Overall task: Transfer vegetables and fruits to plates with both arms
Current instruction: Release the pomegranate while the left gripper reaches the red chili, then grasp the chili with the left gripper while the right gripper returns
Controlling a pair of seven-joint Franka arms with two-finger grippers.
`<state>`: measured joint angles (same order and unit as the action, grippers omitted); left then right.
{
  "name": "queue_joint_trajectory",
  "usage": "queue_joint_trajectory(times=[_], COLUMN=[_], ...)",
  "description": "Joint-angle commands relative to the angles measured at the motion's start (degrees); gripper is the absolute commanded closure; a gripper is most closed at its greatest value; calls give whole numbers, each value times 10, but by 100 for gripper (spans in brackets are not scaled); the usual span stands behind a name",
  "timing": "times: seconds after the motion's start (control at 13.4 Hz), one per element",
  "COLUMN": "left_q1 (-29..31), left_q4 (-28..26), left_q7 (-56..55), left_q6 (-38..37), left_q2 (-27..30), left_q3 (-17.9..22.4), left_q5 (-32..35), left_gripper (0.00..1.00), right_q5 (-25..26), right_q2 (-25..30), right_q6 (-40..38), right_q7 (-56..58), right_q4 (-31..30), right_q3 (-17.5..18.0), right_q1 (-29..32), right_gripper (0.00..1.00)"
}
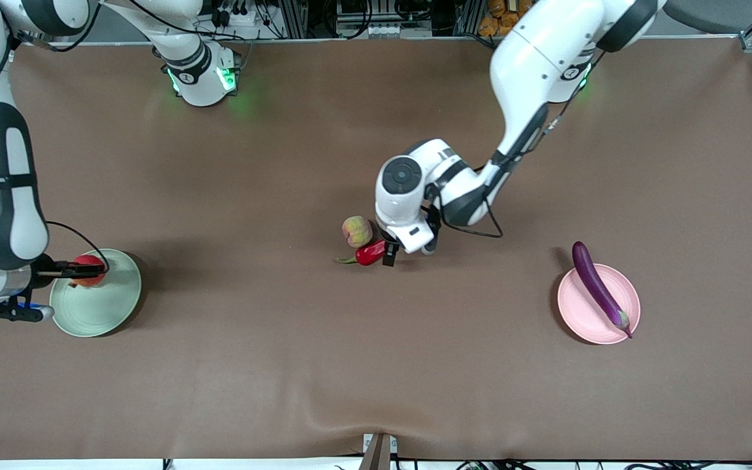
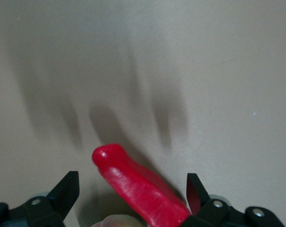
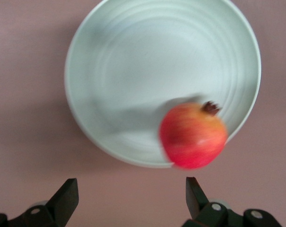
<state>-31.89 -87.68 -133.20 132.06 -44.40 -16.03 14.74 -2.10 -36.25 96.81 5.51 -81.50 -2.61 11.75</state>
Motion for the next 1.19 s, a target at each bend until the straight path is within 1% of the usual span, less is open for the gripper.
queue_joint_trajectory(times=[0.0,0.15,0.3,0.45,0.6,0.67,0.74,0.82,0.97,1.04,1.12], left_q1=[-5,-7,-6,-7,-8,-7,-6,-6,-3,-1,2], left_q4=[6,4,3,5,5,6,7,7,8,8,8], left_q7=[-42,-48,-47,-47,-46,-44,-43,-42,-32,-17,-7], left_q6=[13,13,14,30,35,35,35,36,40,43,43], left_q2=[1,-2,-8,-15,-23,-23,-23,-23,-23,-23,-20], left_q3=[11,11,12,11,11,11,11,11,11,11,11], left_q5=[-1,1,2,1,2,5,12,17,25,32,32], left_gripper=[0,0,0,0,0,0,9,34,82,100,100], right_q5=[-26,-47,-67,-113,-122,-123,-122,-122,-123,-123,-124], right_q2=[6,25,29,29,33,41,41,41,40,41,42], right_q6=[-53,-55,-57,-57,-58,-61,-62,-59,-56,-56,-57], right_q7=[-68,-141,-214,-247,-279,-303,-333,-357,-397,-409,-419], right_q4=[33,34,34,34,34,34,34,34,34,34,34], right_q3=[0,1,1,1,2,11,31,39,41,44,55], right_q1=[-26,-53,-89,-102,-117,-118,-112,-113,-120,-121,-120], right_gripper=[0,0,0,0,0,0,0,0,0,0,0])
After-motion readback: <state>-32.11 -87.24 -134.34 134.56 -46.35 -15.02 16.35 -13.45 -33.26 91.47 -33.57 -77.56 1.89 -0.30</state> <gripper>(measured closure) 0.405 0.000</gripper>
